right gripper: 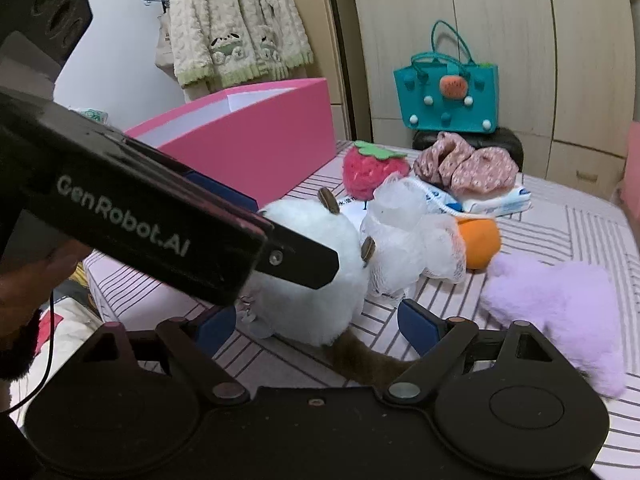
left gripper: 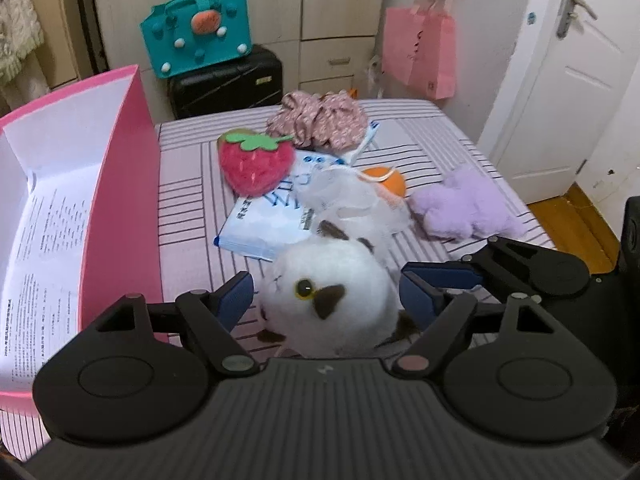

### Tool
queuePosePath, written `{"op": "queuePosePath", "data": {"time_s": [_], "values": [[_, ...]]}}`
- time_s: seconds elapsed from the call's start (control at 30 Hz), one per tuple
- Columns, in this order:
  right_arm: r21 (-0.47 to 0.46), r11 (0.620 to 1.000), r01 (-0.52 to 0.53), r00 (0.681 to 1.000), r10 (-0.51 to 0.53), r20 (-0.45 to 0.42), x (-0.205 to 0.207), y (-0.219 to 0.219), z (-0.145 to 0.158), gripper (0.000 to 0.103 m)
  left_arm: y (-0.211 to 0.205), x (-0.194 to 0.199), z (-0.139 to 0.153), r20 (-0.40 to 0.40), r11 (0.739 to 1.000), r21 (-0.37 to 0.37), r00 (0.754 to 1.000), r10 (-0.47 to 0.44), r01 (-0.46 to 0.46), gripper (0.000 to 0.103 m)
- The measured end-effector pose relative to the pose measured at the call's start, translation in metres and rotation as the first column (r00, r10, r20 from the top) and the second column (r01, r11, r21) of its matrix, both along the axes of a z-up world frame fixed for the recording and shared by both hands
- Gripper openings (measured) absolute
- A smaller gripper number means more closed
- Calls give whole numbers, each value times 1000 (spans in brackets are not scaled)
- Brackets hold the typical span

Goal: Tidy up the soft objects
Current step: 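Close the left tool on the white plush cat while the right tool closes on it too, then carry the white plush cat into the pink box and open both tools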

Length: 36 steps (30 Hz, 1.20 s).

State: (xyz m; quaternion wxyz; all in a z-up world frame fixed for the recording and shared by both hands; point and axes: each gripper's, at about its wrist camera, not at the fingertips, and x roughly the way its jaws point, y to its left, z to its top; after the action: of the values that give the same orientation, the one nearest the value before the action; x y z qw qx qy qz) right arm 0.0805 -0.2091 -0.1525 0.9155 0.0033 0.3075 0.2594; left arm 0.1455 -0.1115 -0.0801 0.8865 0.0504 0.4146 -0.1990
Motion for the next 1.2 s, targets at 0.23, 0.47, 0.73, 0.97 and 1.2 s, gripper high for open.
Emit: {"op": "queuePosePath", "data": {"time_s": [0.23,0.47,0.73,0.97,1.2], "values": [[38,999,-34,999,35,-22,8,4,-12,67,3,-3,-10,-7,999,-31,1000,26,-26,67],[36,999,-5,999,7,-49,1,6,-2,63,7,-14,-1,-25,1000,-30,1000,-3,3,66],[3,1000,-15,998,16,-69,-19,16,32,63,28,-41,36,-2,996,-54,998,-69,69,67],[-64,995,-70,997,69,-21,-36,39,73,63,62,-56,66,-16,992,-109,997,-73,71,67],[-84,987,-135,991,133,-28,-41,62,106,63,98,-67,89,-11,986,-157,998,-56,54,67]]}}
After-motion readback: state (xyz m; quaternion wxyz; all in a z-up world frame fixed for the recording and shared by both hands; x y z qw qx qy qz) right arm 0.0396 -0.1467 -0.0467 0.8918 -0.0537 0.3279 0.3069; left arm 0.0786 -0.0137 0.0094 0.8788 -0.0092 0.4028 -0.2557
